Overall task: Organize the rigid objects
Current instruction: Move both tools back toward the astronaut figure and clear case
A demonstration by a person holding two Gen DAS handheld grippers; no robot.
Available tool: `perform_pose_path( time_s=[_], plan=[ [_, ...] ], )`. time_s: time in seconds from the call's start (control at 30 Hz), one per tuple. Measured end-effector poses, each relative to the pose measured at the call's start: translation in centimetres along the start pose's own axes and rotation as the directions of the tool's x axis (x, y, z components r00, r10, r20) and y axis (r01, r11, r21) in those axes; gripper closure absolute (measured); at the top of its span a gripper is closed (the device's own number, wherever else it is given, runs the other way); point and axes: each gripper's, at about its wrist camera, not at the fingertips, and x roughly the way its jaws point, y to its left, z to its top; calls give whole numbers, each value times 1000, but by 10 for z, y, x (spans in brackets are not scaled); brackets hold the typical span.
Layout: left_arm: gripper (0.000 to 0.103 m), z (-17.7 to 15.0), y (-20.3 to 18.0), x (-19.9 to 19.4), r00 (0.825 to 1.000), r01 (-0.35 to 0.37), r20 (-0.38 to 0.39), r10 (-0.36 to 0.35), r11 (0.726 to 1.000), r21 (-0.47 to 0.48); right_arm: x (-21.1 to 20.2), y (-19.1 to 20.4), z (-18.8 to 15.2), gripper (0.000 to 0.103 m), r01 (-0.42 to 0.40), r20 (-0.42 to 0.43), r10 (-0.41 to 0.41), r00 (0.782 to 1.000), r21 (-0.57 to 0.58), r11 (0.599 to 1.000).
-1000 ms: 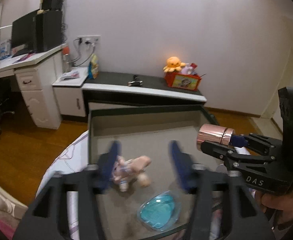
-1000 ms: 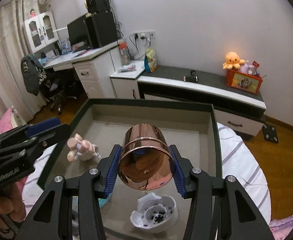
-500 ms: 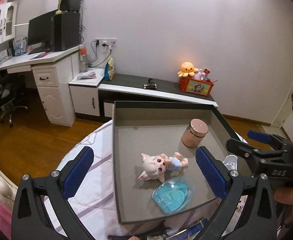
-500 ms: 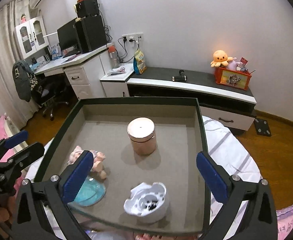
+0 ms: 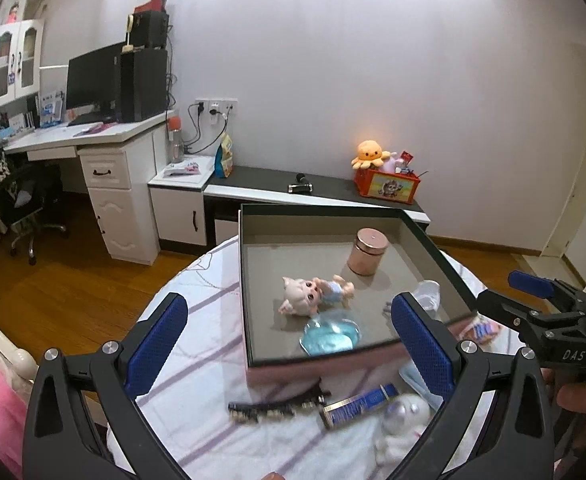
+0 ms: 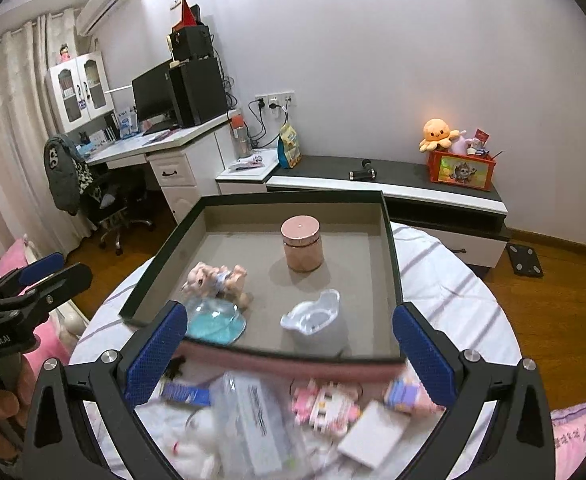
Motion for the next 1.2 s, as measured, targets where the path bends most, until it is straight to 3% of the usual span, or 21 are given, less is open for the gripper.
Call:
perform_pose_path(
  time_s=[0.23,0.37,0.67,1.2],
  plan=[
    [0,-23,-2,-55,995,96,25,-97,994,57,-46,-2,-32,0,-5,54,3,999,33,999],
    [0,-48,0,-78,997,56,43,-61,992,112,-64,-7,-55,0,39,66,-43,997,53,998],
    [0,-103,-6,-71,999,-8,46,7,1000,24,-70,-4,-89,0,70,37,-73,997,69,995],
    [0,-121,-12,-52,1000,10,-2,-10,1000,4,-52,3,-113,0,68,-28,-67,997,55,996]
  ],
)
